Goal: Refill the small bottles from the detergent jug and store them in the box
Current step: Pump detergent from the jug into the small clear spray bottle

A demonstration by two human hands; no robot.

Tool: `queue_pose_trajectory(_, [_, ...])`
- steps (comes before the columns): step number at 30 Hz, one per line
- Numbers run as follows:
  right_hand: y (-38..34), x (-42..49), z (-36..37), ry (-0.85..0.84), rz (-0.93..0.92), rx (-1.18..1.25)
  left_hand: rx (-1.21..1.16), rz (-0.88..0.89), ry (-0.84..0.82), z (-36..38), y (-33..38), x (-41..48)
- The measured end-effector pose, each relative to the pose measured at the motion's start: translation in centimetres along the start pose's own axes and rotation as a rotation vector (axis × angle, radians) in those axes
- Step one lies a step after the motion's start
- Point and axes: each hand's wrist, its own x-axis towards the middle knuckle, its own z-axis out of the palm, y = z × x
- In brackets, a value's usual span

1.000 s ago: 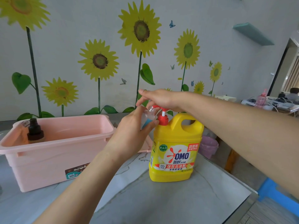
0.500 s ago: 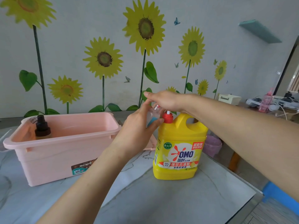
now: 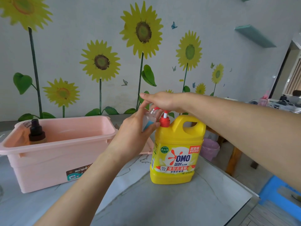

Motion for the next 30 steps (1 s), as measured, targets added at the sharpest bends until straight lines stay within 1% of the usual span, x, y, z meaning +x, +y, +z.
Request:
queue_pose_trajectory(4, [0.3,0.2,0.6,0.066,-0.038,0.054,-0.001,0.015,-0.003,0.0,0.0,0.2])
queue_pose_trajectory(8, [0.3,-0.1,0.5,0.025,-0.009,-0.014,-0.004,0.009,-0.005,0.1,-0.1,0.0])
queue_pose_trajectory(10, [0.2,-0.1,0.0,0.001,-0.006,0.011,-0.001,0.009,-0.007,0.0,0.0,-0.1])
queue_pose_trajectory(13, [0.3,0.2,0.1,0.034,-0.037,0.072,0.004,0.018,0.006,0.0,-0.1,0.1])
queue_pose_trajectory(15, [0.6,0.3,0.5,0.051,-0.029,0.065,0.002,0.027,0.008,0.1,-0.2,0.2])
queue_pose_trajectory(19, [0.2,0.1,0.1,-0.027,0.014,-0.062,-0.008,0.012,-0.002,0.2,-0.2,-0.1])
queue_pose_trajectory(21, [0.0,0.2,-0.4,-0.05,0.019,-0.049,-0.015,0.014,0.003,0.1,-0.1,0.0])
queue_pose_trajectory(26, [0.8,0.3,0.5,0.042,-0.011,0.045,-0.008,0.019,0.004,0.1,-0.1,0.1])
queue_pose_trajectory(28, [0.6,0.1,0.5,0.018,0.007,0.0,0.0,0.016,0.0,0.2,-0.1,0.0])
queue_pose_trajectory(30, [0.1,0.0,-0.1,-0.043,0.035,-0.057,-0.005,0.014,0.002,0.2,0.1,-0.2])
